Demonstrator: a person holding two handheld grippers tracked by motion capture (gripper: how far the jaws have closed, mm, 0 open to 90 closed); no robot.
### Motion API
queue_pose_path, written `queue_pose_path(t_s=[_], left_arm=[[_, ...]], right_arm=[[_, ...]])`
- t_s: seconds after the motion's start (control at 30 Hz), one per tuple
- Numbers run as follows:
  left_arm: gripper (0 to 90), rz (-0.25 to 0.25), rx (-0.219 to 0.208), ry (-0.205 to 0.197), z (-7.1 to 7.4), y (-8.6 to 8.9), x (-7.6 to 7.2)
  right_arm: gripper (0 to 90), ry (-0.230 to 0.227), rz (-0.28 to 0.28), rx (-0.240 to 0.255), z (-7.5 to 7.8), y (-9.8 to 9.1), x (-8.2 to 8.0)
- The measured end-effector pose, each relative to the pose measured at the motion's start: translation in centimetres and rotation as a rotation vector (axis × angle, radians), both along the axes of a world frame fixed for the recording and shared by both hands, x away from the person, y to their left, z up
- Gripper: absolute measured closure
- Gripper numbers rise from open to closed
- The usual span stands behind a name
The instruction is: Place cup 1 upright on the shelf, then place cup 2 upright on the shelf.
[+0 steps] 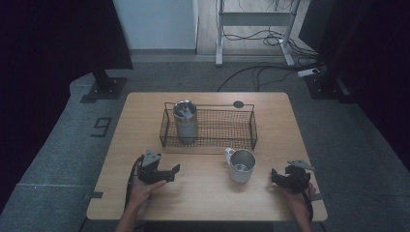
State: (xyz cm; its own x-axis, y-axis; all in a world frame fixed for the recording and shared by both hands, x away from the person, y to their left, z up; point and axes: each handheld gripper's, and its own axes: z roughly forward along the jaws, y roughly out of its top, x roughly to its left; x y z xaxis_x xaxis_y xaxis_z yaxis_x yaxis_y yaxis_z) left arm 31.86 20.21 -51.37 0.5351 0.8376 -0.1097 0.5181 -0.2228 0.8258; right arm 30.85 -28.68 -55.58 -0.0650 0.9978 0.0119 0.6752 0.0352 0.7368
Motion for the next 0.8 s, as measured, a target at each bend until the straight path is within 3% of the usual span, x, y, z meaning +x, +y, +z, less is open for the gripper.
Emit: queue_pose_path(t_s=[0.37,0.53,0.8], left_arm=[[8.1,-0.003,-0.005,-0.006,0.0,-0.1,-0.2],[8.1,0.000,-0.005,-0.003,0.0,0.0,-0.2],[8.1,-0.009,-0.003,-0.002,0.0,-0.1,-0.3]], right_arm=[[12.9,-0.008,-0.004,-0.001,0.0,0.0,-0.1],[13.0,-0.039,0.003,-0.009,0.2,0.1,-0.4],[13.0,-0.077,0.035,0.023,1.1,0.6,-1.1]])
